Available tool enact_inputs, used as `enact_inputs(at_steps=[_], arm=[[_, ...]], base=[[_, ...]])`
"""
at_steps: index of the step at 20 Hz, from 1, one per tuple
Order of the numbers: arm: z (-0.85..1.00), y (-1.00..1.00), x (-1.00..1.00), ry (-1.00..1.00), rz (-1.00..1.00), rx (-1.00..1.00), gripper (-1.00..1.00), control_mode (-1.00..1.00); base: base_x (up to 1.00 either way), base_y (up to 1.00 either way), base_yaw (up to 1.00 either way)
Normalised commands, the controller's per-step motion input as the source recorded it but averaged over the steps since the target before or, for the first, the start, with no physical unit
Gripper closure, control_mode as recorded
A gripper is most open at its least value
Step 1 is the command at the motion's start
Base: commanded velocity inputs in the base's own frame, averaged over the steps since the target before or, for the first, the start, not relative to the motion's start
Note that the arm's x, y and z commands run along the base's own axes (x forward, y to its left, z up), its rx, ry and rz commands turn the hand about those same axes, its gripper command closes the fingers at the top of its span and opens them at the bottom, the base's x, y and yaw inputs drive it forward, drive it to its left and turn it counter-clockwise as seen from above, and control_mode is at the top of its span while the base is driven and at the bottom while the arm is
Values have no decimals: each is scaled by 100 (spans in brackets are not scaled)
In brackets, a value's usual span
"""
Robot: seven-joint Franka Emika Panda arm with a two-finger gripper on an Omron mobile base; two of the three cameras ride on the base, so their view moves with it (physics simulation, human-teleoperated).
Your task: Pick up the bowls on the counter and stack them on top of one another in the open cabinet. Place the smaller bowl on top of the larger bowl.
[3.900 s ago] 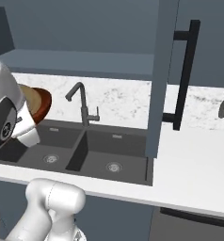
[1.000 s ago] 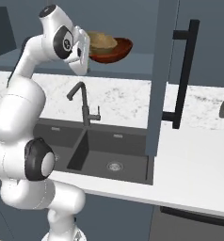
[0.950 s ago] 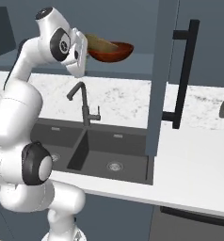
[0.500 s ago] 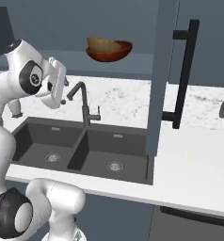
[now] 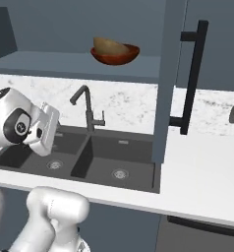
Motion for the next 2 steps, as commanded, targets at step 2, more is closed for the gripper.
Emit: enact_inputs(at_steps=[2], arm=[[0,0,0,0,0,0,-100,-100]], base=[[0,0,0]])
